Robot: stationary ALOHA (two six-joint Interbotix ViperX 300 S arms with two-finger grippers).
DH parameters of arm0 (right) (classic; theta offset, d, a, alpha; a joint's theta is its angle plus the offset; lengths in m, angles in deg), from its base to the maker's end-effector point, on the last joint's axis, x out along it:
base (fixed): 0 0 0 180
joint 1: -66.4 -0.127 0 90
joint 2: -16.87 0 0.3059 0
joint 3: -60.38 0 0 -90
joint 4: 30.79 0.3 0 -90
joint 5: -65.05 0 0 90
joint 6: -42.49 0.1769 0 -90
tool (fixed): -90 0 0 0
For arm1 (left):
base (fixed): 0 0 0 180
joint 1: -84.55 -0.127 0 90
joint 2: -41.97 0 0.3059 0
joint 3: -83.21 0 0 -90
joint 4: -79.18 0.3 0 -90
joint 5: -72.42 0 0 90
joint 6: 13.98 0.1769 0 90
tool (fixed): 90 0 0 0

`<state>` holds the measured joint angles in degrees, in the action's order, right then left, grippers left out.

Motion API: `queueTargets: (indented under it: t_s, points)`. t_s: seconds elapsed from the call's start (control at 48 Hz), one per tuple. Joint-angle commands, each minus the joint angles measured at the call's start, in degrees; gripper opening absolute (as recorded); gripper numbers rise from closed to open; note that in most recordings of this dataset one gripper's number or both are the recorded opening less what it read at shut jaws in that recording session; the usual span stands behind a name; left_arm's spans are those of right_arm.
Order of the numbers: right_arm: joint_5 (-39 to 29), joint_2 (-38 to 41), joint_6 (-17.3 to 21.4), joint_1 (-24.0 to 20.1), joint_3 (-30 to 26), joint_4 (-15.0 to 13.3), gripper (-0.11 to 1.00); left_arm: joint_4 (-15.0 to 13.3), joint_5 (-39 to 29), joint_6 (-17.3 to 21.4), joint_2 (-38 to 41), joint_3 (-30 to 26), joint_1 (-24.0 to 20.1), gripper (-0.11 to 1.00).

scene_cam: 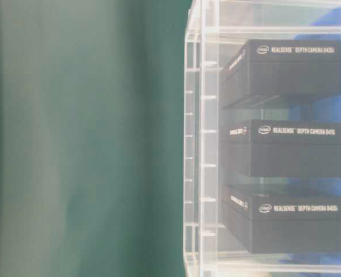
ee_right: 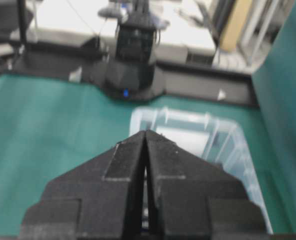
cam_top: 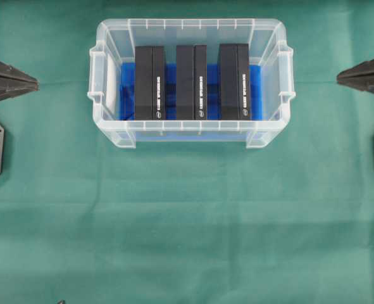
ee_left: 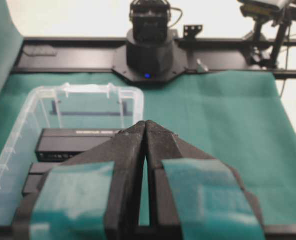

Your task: Take the box out of the case with the left arm.

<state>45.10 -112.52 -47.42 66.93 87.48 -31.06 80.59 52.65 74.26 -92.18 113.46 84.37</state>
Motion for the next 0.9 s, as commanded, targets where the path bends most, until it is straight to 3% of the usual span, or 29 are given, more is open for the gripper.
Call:
queueTargets:
  t_s: [0.0,0.125,0.312,0.604,0.688,0.875]
  points:
    - [-1.49,0.62,0.09,0.09,-1.85,0.00,0.00,0.18,-2.11,-1.05,1.14,-2.20,0.09,-0.01]
    - [-6.24,1.05,0.09,0.09,-2.72,-0.09,0.00,0.18,-10.37,-4.13,2.64,-3.60,0.09,-0.01]
    - [-20.39,2.81,0.09,0.09,-5.89,-0.09,0.00,0.18,-28.48,-7.73,6.33,-8.35,0.26,-0.01]
    - [-47.37,6.50,0.09,0.18,-8.53,-0.09,0.00,0.18,-58.36,-8.26,12.74,-14.41,0.44,-0.01]
    - [-52.38,7.38,0.09,0.09,-8.61,-0.09,0.00,0.18,-62.58,-8.00,14.06,-15.21,0.44,-0.01]
    - [-55.02,8.09,0.09,0.09,-8.70,-0.44,0.00,0.18,-62.49,-8.00,13.97,-15.21,0.44,-0.01]
